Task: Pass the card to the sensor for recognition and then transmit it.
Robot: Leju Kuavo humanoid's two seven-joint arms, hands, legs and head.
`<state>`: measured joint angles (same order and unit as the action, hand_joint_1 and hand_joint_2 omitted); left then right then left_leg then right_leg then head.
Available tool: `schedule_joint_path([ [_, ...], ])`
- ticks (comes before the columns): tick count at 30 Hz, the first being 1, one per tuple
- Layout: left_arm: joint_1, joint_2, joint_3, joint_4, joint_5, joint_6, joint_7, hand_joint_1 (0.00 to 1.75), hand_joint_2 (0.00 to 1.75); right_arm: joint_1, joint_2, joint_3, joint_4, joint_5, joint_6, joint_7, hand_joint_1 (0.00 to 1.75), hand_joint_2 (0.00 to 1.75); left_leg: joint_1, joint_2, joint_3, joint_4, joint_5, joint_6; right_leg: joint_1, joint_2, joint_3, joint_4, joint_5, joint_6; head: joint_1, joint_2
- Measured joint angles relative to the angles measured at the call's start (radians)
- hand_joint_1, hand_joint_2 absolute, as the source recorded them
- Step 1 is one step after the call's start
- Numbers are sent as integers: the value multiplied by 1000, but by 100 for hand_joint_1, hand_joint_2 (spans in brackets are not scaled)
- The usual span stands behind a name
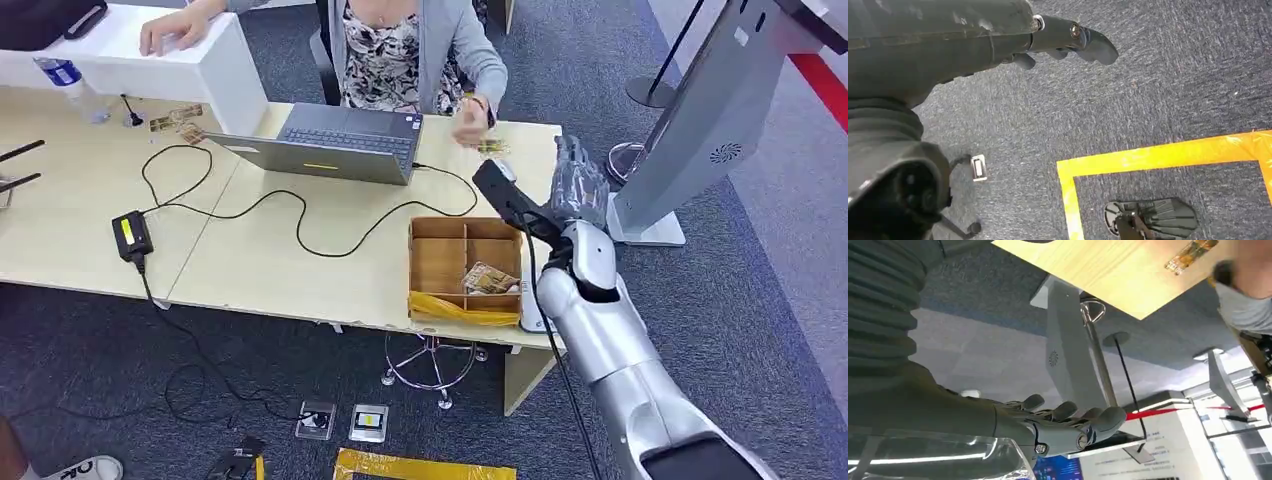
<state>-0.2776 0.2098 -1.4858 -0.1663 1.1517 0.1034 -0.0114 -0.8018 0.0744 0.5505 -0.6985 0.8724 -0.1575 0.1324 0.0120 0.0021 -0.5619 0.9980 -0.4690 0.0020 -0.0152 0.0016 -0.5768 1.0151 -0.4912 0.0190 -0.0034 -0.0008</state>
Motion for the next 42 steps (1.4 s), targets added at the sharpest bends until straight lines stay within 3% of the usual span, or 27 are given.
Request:
schedule_joint_path([
  [20,4,0,0,0,3,0,-1,0,0,153,-56,2,-294,48,183,64,0,175,0,0,0,0,0,0,0,0,0,0,0,0,0,0],
  [31,16,0,0,0,12,4,-13,0,0,292,-71,31,-443,42,217,86,0,175,0,0,0,0,0,0,0,0,0,0,0,0,0,0],
  [42,17,0,0,0,3,11,-21,0,0,331,-82,67,-487,65,264,96,0,175,0,0,-1,0,0,0,0,0,0,0,0,0,0,0],
])
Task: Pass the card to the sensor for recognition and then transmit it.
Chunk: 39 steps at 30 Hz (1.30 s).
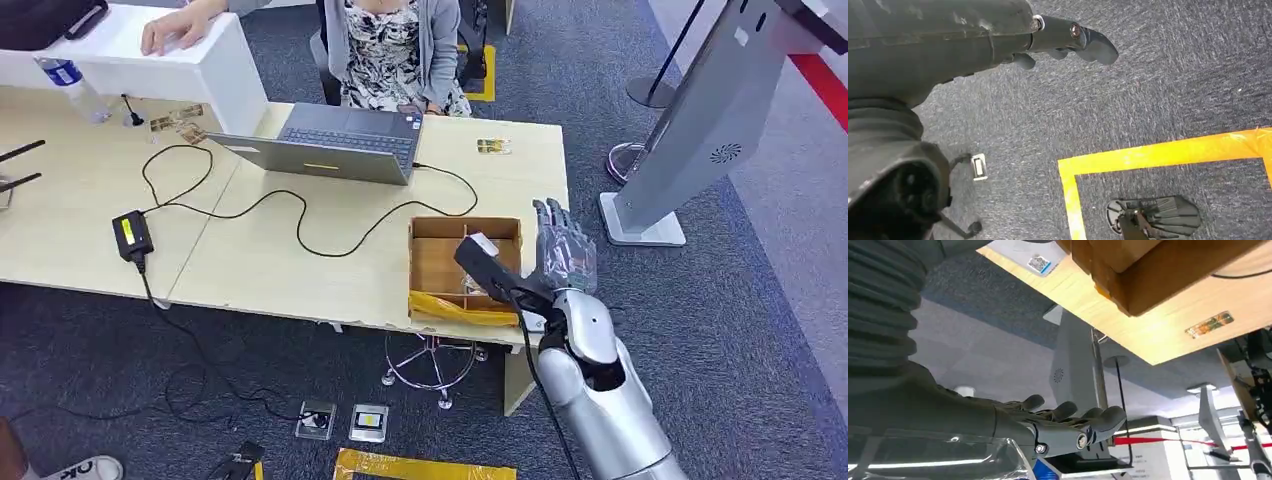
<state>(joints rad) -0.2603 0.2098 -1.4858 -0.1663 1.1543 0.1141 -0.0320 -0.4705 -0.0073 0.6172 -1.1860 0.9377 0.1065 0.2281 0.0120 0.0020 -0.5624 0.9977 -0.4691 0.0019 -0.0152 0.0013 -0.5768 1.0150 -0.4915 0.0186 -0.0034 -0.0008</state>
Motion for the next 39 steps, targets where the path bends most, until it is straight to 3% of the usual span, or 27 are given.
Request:
schedule_joint_path([
  [12,5,0,0,0,-5,0,0,0,0,-2,-12,41,19,26,43,-2,0,175,0,0,0,0,0,0,0,0,0,0,0,0,0,0],
  [27,1,-5,0,0,-26,1,0,0,0,-114,-19,109,82,101,133,-56,0,175,0,0,-1,0,0,0,0,-1,0,0,0,0,0,0],
  [39,-3,-10,-1,0,-23,1,11,0,0,-139,-19,163,132,96,151,-78,0,175,0,0,-1,0,0,0,0,-1,0,0,0,0,0,0],
])
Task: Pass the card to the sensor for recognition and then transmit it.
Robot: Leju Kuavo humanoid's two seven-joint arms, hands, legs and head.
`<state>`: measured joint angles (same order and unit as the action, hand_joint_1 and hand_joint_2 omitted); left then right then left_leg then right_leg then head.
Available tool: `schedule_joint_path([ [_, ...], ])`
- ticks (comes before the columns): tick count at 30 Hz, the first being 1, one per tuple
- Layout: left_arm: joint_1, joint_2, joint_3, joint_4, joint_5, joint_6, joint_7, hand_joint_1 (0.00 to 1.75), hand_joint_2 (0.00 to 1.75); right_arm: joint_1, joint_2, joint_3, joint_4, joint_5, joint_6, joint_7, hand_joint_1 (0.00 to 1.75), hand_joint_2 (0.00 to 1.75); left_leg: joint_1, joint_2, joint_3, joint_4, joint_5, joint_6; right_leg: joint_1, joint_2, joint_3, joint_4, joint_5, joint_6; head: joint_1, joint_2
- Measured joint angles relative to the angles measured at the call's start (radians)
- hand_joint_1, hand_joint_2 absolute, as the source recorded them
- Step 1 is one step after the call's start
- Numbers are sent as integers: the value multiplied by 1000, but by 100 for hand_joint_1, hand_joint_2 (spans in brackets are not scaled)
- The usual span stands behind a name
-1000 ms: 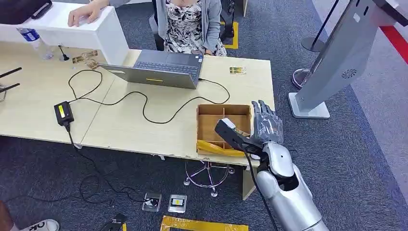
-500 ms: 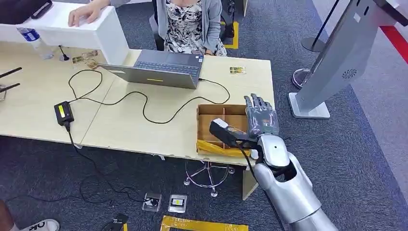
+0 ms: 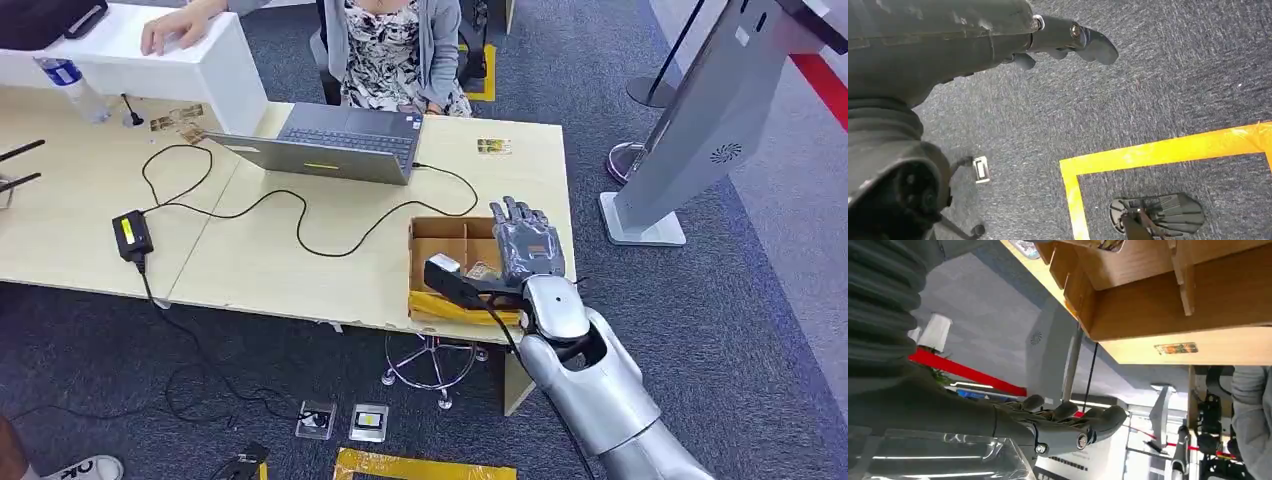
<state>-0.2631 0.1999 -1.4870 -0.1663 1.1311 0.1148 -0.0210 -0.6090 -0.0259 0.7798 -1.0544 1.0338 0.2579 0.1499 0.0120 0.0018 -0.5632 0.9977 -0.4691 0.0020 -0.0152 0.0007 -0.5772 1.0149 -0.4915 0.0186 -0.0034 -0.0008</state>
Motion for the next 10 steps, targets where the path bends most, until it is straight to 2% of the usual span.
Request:
schedule_joint_path([
  [10,1,0,0,0,3,0,1,0,0,-3,0,23,7,-7,26,-2,0,175,0,0,0,0,0,0,0,0,0,0,0,0,0,0],
])
